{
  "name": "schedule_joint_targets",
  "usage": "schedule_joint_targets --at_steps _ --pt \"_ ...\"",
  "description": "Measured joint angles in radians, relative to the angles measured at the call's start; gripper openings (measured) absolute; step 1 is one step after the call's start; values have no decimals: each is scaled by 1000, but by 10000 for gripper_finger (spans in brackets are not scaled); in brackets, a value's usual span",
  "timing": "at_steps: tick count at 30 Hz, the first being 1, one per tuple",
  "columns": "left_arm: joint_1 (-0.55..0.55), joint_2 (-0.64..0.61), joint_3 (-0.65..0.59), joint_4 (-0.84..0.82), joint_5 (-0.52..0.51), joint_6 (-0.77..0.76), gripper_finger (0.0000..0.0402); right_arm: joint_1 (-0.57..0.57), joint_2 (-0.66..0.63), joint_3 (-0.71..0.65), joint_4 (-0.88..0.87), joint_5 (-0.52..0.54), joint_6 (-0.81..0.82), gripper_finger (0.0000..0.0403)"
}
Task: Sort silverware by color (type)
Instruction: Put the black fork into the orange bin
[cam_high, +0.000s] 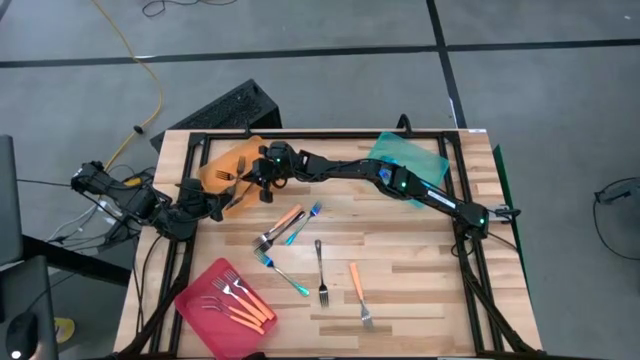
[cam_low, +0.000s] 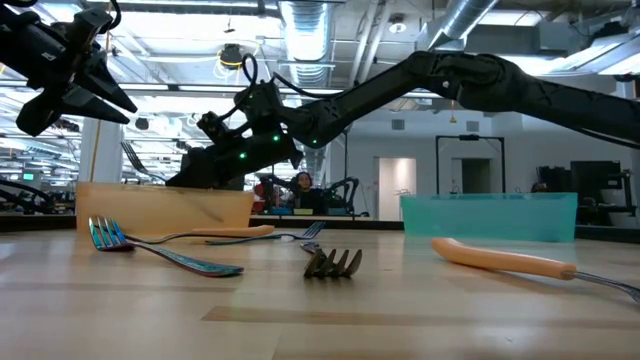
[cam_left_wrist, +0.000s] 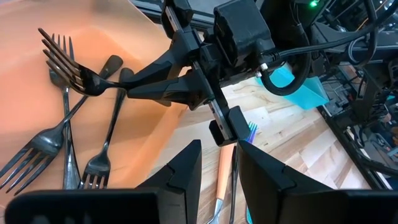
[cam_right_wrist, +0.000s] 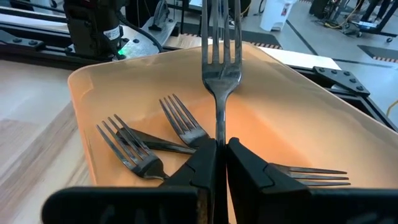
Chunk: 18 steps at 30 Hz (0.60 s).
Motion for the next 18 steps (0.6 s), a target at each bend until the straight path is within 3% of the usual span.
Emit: schedule_joint_targets --at_steps 18 --pt "0 0 0 -1 0 -8 87 0 2 17 8 -23 0 62"
